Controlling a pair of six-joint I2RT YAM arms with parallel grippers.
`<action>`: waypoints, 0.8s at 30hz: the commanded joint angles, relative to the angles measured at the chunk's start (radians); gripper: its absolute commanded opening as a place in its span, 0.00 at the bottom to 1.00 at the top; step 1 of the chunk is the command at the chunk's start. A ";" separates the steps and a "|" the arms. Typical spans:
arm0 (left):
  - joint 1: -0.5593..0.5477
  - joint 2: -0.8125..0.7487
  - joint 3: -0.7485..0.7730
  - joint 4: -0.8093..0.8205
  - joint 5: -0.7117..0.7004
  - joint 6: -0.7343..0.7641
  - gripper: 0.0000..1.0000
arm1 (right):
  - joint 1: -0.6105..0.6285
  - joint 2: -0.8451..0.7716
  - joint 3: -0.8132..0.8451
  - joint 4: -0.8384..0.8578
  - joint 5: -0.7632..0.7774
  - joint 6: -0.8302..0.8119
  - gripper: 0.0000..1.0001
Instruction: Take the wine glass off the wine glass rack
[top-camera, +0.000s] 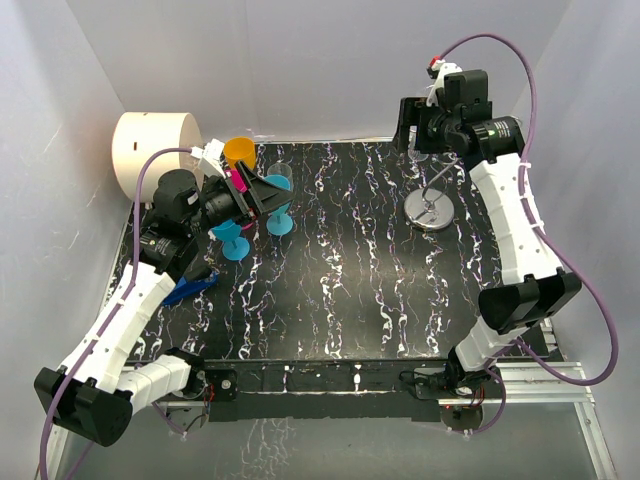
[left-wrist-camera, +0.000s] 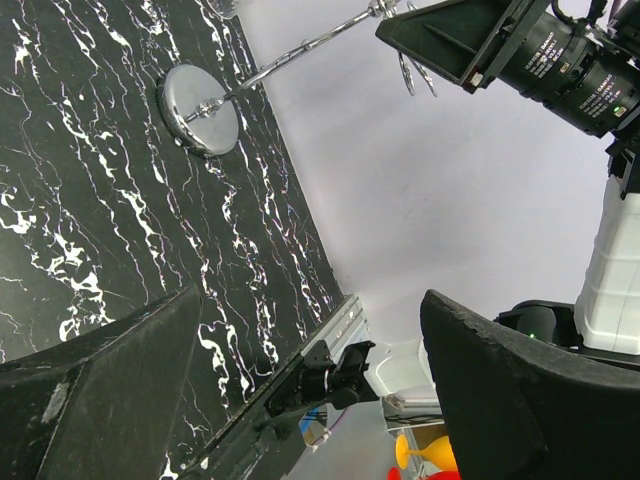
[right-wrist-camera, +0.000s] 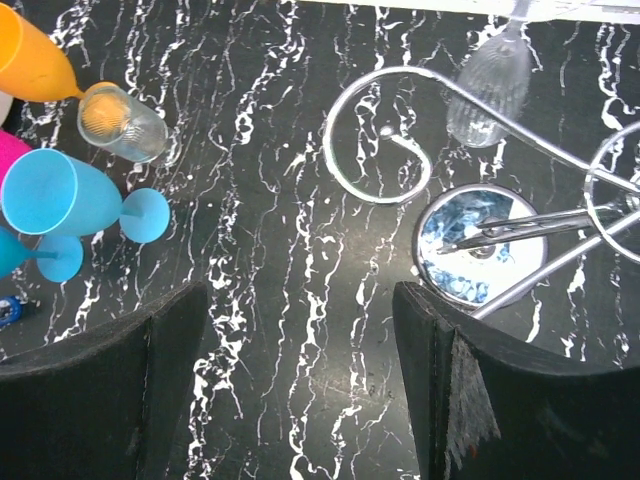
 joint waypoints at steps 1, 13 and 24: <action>-0.003 -0.029 -0.007 0.004 0.029 0.005 0.89 | -0.007 -0.049 -0.026 -0.036 0.098 -0.025 0.74; -0.003 -0.021 -0.004 0.004 0.036 0.007 0.89 | -0.008 -0.093 -0.054 -0.035 0.161 -0.037 0.75; -0.003 -0.019 -0.010 0.007 0.041 0.008 0.89 | -0.007 -0.082 -0.010 -0.014 0.162 -0.006 0.75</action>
